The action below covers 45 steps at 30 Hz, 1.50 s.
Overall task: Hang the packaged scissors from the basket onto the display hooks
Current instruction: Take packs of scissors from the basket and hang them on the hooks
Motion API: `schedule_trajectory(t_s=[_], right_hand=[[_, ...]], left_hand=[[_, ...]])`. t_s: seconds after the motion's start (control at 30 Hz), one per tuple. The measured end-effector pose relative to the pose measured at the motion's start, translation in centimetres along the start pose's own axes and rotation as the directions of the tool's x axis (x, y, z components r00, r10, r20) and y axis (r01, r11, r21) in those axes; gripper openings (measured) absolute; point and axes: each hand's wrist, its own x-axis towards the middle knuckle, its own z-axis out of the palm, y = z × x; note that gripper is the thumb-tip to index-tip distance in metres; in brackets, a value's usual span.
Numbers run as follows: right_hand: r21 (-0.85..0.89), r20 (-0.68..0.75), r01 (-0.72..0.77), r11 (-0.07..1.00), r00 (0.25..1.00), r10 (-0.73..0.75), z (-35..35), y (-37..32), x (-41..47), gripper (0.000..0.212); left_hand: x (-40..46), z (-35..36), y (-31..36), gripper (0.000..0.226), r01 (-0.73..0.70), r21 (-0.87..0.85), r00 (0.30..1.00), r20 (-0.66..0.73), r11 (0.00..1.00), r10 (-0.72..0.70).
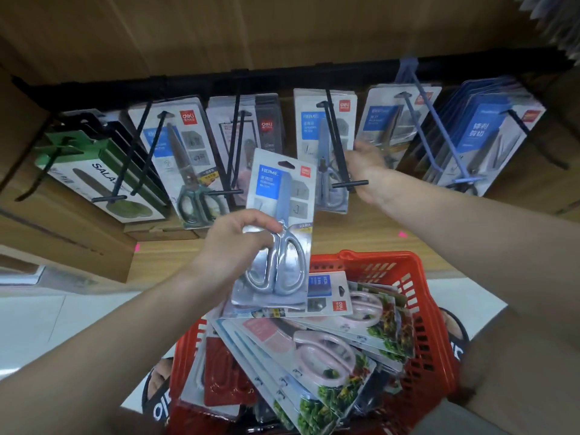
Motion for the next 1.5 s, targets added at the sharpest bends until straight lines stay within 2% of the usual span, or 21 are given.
schedule_trajectory(t_s=[0.2,0.33,0.37,0.47,0.57,0.67,0.77,0.93,1.03,1.1,1.17,1.2,1.37,1.5], right_hand=[[-0.067,0.000,-0.029,0.997,1.000,0.029,-0.5,0.2,0.8,0.024],[-0.184,-0.095,-0.069,0.981,0.994,0.052,-0.9,-0.4,-0.8,0.052],[-0.205,-0.081,-0.085,0.975,0.994,0.070,-1.1,-0.6,-1.9,0.056],[-0.068,0.205,-0.138,0.988,0.967,0.149,-1.3,0.0,-5.8,0.040],[0.093,0.425,-0.255,0.962,0.884,0.194,-1.7,0.5,-10.0,0.043],[0.131,0.464,-0.333,0.934,0.853,0.240,-2.4,0.8,-12.3,0.047],[0.051,0.447,-0.273,0.961,0.867,0.222,-3.1,0.7,-13.4,0.034],[-0.050,0.390,-0.233,0.971,0.891,0.233,-5.1,1.5,-14.1,0.034],[-0.013,0.450,-0.259,0.966,0.861,0.237,-6.3,1.9,-14.8,0.042],[-0.009,0.479,-0.280,0.960,0.841,0.250,-7.1,2.4,-15.1,0.040],[-0.042,0.446,-0.244,0.969,0.863,0.236,-7.7,2.8,-15.1,0.039],[-0.056,0.418,-0.221,0.974,0.880,0.224,-7.9,3.0,-15.1,0.039],[-0.071,0.373,-0.188,0.980,0.906,0.201,-8.2,3.0,-15.4,0.042],[-0.131,0.386,-0.141,0.981,0.904,0.182,-8.6,2.9,-16.2,0.042]], left_hand=[[-0.6,0.2,0.0,0.029,0.003,0.004,0.999,0.045,1.000,-0.003],[-0.6,0.6,0.6,0.028,-0.030,-0.006,0.998,0.055,1.000,0.031],[-0.5,0.7,0.7,0.028,-0.035,-0.009,0.998,0.053,0.999,0.035],[-0.1,1.0,0.9,0.024,-0.027,-0.020,0.999,0.045,0.999,0.028],[0.3,1.3,1.2,0.028,-0.038,-0.052,0.999,0.027,0.998,0.040],[0.4,1.8,1.5,0.029,-0.052,-0.080,0.997,0.049,0.995,0.056],[0.2,2.5,1.3,0.022,-0.092,-0.052,0.987,0.124,0.994,0.098],[-0.5,3.5,0.8,0.018,-0.195,0.122,0.933,0.329,0.973,0.145],[-0.2,2.9,0.6,0.019,-0.271,0.217,0.925,0.327,0.938,0.192],[0.3,2.5,0.6,0.018,-0.346,0.398,0.932,0.251,0.850,0.262],[0.7,2.2,0.7,0.017,-0.386,0.616,0.917,0.180,0.687,0.355],[0.9,2.1,0.8,0.024,-0.406,0.689,0.899,0.182,0.600,0.398],[3.5,1.5,1.6,0.065,-0.447,0.866,0.830,0.309,0.223,0.465],[5.8,1.9,3.3,0.079,-0.378,0.925,0.834,0.328,0.027,0.443]])
